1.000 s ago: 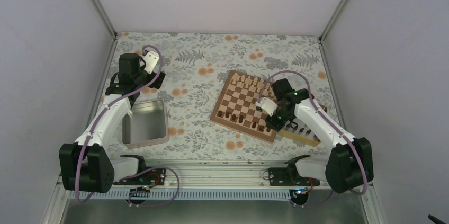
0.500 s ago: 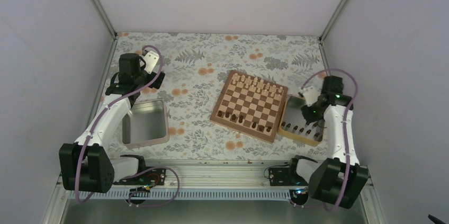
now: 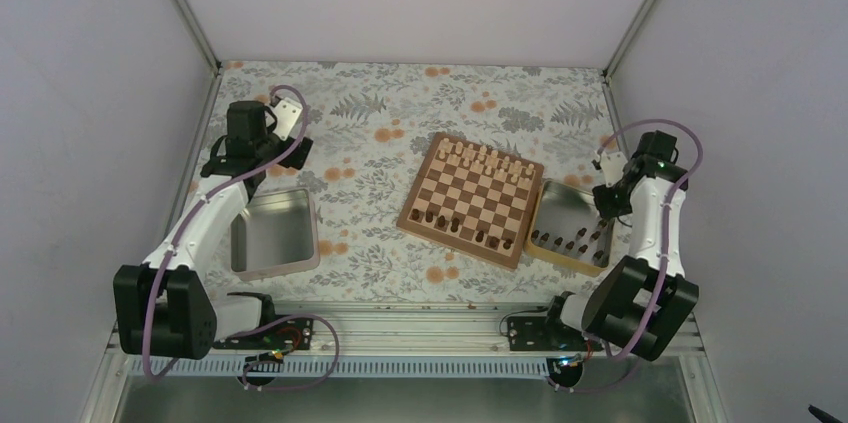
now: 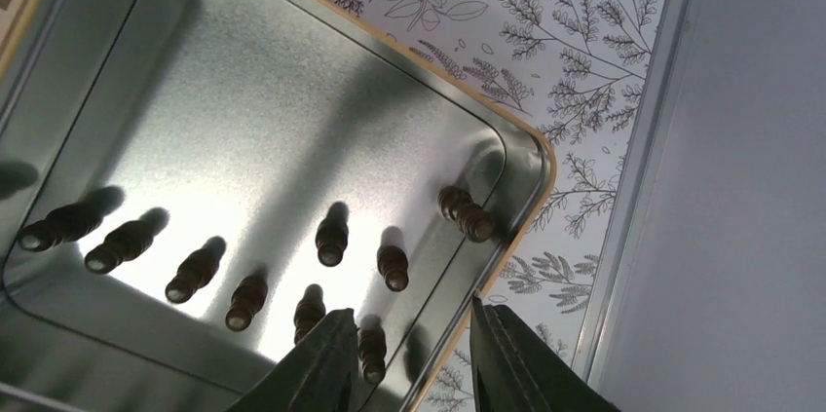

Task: Set up the chess pieces on the board
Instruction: Pick up the chess piece from the storage box.

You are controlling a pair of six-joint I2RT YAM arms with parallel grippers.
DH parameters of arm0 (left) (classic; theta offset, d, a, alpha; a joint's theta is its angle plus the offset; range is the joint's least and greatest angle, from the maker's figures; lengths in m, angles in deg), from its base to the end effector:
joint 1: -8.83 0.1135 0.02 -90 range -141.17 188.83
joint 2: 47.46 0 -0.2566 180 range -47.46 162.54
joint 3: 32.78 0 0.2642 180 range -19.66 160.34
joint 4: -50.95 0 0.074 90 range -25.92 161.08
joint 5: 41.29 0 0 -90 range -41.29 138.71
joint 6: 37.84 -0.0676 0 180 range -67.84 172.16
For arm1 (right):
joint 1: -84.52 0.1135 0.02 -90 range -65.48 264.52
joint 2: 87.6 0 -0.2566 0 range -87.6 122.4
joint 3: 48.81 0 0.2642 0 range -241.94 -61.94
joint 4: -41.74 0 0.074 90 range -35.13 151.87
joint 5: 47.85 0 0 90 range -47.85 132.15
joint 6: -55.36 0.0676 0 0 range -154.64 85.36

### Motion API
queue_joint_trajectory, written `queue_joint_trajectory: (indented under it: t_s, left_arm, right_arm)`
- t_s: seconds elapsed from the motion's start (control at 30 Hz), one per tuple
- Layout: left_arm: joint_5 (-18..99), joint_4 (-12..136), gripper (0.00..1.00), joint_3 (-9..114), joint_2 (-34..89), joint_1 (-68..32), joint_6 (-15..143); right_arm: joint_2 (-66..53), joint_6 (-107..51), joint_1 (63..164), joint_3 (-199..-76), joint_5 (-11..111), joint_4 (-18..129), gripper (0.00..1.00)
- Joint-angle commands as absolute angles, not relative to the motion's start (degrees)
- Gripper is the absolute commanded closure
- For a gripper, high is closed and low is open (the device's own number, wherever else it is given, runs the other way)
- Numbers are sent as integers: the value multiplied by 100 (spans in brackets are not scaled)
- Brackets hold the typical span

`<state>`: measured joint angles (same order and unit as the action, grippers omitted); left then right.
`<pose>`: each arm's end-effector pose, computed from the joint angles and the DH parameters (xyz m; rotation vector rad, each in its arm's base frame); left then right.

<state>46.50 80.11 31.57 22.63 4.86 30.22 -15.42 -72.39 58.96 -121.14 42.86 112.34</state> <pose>0.3107 -0.0242 0.2474 0.5107 2.1220 0.1362 0.2287 -0.1084 0.2250 -0.3040 2.8185 -0.2414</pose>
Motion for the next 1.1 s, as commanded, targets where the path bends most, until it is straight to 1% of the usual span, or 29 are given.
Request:
queue_joint_trajectory:
  t_s: [0.0, 0.13, 0.33, 0.53, 0.73, 0.9, 1.07]
  left_arm:
    - [4499, 8212, 0, 3456, 2455, 491, 3129]
    - [4676, 8263, 0, 3515, 2602, 494, 3101]
    - [5087, 7962, 0, 3165, 2707, 493, 2959]
    - [5191, 7916, 0, 3164, 2867, 494, 2932]
    - [5162, 7875, 0, 3119, 2867, 494, 2922]
    - [5175, 7857, 0, 3088, 2831, 496, 2918]
    - [5169, 7852, 0, 3088, 2830, 493, 2913]
  right_arm:
    - [-1557, -7076, 5868, -11879, 4155, 10727, 68]
    - [-1430, -7117, 5868, -11661, 4118, 10376, 67]
    - [-1130, -7134, 5860, -11359, 3748, 9799, 68]
    - [-1000, -7023, 5860, -11293, 3730, 9475, 69]
    - [-812, -6970, 5859, -11212, 3467, 9372, 70]
    - [-683, -6992, 5859, -11145, 3572, 9409, 72]
    - [-645, -7023, 5859, -11073, 3511, 9306, 73]
